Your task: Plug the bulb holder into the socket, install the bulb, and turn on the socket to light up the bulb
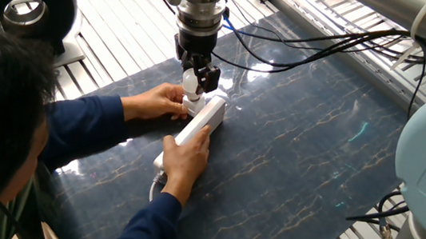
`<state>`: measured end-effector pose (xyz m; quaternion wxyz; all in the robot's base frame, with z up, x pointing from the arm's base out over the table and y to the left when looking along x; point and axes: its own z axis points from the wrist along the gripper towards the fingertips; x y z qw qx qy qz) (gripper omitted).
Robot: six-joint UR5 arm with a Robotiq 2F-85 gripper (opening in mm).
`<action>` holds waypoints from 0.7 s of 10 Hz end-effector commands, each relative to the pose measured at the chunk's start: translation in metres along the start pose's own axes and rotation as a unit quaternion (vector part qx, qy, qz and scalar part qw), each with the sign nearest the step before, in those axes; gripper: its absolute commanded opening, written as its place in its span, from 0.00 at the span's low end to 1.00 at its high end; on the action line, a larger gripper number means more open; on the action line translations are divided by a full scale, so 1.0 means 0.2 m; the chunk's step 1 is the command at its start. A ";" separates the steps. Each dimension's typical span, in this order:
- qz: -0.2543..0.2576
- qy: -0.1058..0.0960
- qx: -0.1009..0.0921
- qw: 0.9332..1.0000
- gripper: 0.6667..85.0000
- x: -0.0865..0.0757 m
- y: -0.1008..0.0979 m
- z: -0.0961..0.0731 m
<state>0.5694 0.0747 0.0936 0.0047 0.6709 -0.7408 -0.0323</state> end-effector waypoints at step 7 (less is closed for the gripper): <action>0.075 -0.013 -0.012 0.997 0.00 -0.03 0.03 -0.01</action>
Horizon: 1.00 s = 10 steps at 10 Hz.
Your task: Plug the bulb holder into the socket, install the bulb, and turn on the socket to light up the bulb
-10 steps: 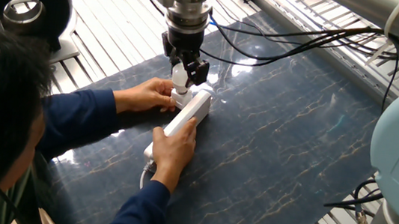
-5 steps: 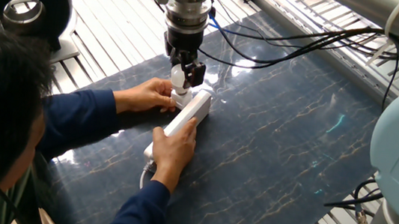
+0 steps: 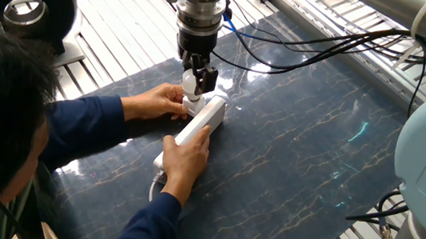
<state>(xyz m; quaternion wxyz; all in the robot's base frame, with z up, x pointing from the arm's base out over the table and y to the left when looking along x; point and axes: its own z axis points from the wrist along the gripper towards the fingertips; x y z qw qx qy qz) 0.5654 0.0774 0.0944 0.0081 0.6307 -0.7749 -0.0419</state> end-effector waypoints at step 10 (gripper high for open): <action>0.148 -0.015 -0.019 0.989 0.00 -0.04 0.04 -0.01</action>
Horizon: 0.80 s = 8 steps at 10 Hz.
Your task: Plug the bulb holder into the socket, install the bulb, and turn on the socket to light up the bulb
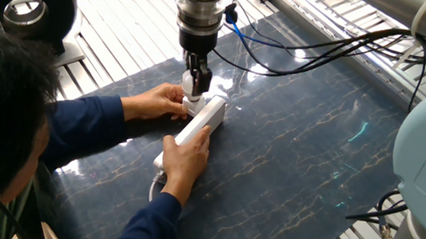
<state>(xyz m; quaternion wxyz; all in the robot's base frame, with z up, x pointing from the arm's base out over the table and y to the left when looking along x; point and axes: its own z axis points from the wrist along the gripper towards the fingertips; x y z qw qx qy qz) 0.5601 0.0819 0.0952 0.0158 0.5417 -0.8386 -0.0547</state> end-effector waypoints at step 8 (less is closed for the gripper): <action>0.127 -0.009 -0.026 0.992 0.00 -0.03 0.06 -0.01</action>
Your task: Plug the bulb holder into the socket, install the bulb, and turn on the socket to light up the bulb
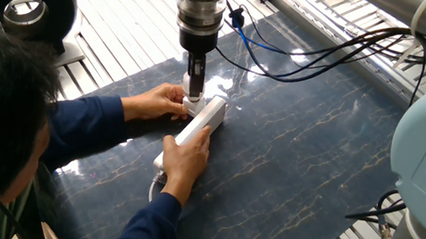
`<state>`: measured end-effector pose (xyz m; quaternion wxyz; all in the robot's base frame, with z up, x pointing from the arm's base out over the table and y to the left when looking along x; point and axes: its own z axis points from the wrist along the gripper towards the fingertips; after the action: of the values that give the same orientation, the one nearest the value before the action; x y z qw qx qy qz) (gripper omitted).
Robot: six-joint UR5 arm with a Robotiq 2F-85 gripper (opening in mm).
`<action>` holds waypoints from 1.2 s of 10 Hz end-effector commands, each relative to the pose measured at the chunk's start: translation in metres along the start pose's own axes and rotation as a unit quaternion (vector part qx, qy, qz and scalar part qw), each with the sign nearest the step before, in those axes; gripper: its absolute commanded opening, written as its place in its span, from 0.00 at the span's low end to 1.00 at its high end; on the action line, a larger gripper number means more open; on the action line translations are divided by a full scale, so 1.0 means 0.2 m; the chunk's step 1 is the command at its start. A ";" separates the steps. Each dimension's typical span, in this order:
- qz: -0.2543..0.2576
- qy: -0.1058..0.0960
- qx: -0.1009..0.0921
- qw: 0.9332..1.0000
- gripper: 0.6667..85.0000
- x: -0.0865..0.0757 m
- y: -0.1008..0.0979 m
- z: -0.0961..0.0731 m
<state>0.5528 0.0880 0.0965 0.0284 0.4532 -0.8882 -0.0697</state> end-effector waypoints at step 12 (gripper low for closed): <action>0.163 -0.004 -0.051 0.985 0.00 0.01 0.10 -0.01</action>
<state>0.5391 0.0952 0.0998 0.0541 0.3311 -0.9367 -0.1000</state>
